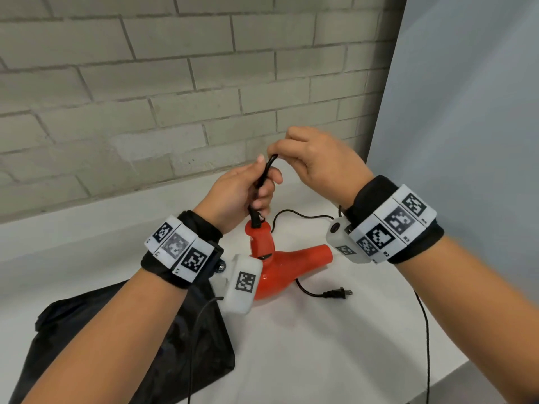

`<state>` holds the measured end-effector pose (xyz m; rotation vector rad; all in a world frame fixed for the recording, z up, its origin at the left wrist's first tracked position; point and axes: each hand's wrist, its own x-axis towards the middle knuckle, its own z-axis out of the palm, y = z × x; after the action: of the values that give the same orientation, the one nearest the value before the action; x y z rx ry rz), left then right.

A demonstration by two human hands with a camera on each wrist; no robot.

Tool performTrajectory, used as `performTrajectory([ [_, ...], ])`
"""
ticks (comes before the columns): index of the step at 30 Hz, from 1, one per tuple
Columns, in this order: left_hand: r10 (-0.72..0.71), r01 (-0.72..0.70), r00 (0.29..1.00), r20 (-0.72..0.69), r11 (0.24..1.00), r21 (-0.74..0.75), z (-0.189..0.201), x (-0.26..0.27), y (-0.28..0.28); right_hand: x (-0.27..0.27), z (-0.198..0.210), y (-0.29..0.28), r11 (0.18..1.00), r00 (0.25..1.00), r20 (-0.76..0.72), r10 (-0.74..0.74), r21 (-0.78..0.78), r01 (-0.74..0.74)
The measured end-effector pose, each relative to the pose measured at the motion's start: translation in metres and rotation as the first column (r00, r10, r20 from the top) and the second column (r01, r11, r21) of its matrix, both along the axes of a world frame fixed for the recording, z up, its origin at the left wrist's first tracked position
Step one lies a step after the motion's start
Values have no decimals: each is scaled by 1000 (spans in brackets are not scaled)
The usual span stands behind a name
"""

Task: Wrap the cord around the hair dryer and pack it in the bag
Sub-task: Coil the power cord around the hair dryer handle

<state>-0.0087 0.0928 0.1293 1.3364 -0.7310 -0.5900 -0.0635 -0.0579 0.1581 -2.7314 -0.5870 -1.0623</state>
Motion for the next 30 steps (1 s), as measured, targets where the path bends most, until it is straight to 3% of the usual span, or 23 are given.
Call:
performTrajectory([
  [5,-3,-2,989,-148,999,-36,2,4,-2,13,-2,-4,981,998,-38,-42,186,49],
  [8,13,-27,980,-197,997,-68,2,12,3,17,-23,-6,957,982,-185,-48,273,98],
  [12,28,-57,978,-205,990,-133,-2,19,5,11,-69,2,907,903,-427,-46,360,216],
  [17,91,-127,977,-192,974,-188,-5,31,9,-11,-117,6,942,751,-654,-87,191,276],
  [20,137,-179,968,-211,964,-195,-7,38,11,-25,-128,5,960,702,-687,-186,25,279],
  [26,201,-238,961,-189,952,-193,-6,35,3,-48,-121,5,964,732,-628,-264,-161,209],
  [30,283,-314,943,-177,931,-184,-4,34,3,-62,-104,-22,933,771,-527,-357,-165,319],
])
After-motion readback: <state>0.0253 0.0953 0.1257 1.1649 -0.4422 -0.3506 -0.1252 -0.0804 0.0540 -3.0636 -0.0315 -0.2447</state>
